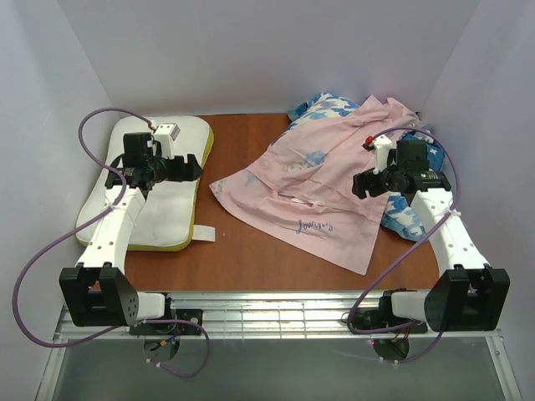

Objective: Put the pillow into the pillowcase

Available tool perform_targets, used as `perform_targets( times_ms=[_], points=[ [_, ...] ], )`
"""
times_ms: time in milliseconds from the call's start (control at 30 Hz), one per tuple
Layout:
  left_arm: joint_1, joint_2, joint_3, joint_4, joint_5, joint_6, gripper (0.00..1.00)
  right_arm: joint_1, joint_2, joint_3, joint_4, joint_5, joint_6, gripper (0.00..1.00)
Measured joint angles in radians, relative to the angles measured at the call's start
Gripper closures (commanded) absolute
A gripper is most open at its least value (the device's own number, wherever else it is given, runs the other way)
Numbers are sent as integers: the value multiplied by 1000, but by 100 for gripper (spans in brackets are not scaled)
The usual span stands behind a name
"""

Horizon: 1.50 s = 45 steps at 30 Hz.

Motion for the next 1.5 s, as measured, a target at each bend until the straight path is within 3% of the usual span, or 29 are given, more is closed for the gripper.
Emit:
perform_targets(
  times_ms=[200,367,700,967,1100,1233,1367,1467,1500],
  points=[
    [4,56,47,-69,14,-6,2,25,-3,-11,0,-14,-20,1],
    [49,143,129,-138,82,-37,2,162,26,-9,10,36,-27,5],
    [189,194,195,-219,207,-57,2,522,307,100,148,345,-19,28],
    [182,177,140,-200,260,15,2,629,513,172,223,499,-14,35],
    [69,130,40,-116,250,85,2,623,531,149,229,518,-27,37],
    [-241,111,-91,18,217,156,2,621,531,89,278,563,-59,44],
    [-436,133,-171,116,181,221,2,613,560,56,314,619,-88,56],
    [-516,145,-219,209,144,265,2,600,583,55,336,644,-102,71],
    [-535,145,-241,245,133,277,2,594,584,55,340,650,-103,81]
  ],
)
